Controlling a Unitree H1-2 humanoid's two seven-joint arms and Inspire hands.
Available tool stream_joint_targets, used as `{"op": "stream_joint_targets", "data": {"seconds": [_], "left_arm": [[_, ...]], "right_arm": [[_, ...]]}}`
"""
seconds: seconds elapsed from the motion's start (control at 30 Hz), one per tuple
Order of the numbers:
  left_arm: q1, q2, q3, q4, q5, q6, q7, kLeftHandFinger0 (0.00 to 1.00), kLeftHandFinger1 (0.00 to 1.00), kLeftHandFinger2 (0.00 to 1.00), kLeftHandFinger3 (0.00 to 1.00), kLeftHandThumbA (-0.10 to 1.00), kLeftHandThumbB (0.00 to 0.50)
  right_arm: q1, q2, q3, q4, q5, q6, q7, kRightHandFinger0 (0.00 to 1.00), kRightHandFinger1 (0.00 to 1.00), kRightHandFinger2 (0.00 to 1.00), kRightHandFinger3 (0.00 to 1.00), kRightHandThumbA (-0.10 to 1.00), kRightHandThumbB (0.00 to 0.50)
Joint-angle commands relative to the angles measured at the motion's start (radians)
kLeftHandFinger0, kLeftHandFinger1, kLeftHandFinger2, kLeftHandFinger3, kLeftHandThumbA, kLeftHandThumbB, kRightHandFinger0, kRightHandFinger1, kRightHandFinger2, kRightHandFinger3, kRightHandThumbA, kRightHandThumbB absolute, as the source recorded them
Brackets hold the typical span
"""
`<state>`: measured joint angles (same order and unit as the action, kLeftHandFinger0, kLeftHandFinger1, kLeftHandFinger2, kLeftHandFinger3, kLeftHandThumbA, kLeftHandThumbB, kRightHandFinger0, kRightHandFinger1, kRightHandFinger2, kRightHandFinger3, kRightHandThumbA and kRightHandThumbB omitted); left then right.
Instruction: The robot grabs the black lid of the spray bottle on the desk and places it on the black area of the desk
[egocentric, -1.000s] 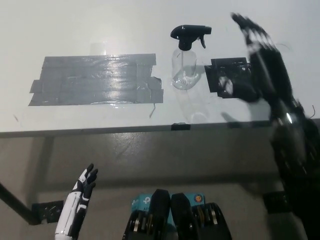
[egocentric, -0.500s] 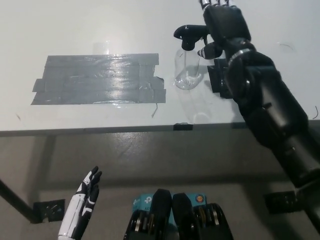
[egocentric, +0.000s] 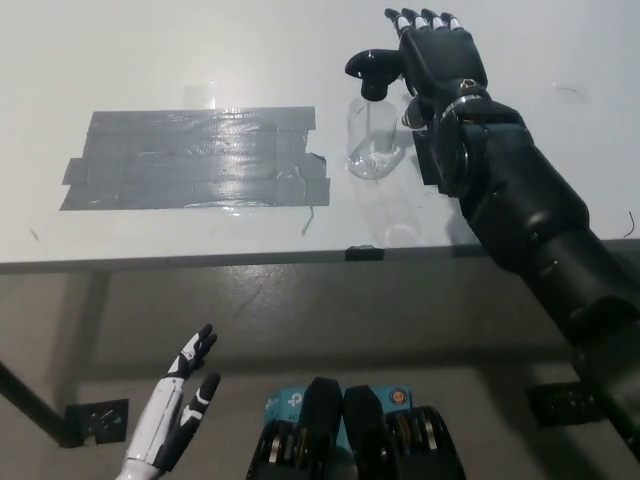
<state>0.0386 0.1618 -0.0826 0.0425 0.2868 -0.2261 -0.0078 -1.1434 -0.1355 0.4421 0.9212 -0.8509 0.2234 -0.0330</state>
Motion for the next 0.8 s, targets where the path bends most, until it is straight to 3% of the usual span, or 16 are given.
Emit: {"op": "stream_joint_targets", "data": {"seconds": [0.0,0.5,0.7,0.77], "left_arm": [[-0.003,0.005,0.000,-0.006,0.051,-0.037,0.040,1.00,1.00,1.00,1.00,1.00,0.033],[-0.015,0.003,-0.004,0.007,0.094,-0.065,0.068,1.00,1.00,1.00,1.00,1.00,0.022],[-0.019,0.003,-0.002,0.019,0.101,-0.089,0.074,1.00,1.00,0.94,0.96,1.00,0.024],[-0.021,0.007,-0.002,0.018,0.108,-0.095,0.073,1.00,0.97,0.92,0.93,1.00,0.004]], "right_arm": [[-0.091,0.011,0.011,0.022,0.008,-0.020,-0.061,1.00,1.00,1.00,1.00,1.00,0.412],[-0.142,0.034,0.053,0.073,0.020,-0.025,-0.080,1.00,1.00,1.00,1.00,1.00,0.413],[-0.147,0.042,0.056,0.085,0.028,-0.025,-0.084,1.00,1.00,1.00,1.00,1.00,0.417],[-0.154,0.045,0.059,0.097,0.029,-0.028,-0.087,1.00,1.00,1.00,1.00,1.00,0.414]]}}
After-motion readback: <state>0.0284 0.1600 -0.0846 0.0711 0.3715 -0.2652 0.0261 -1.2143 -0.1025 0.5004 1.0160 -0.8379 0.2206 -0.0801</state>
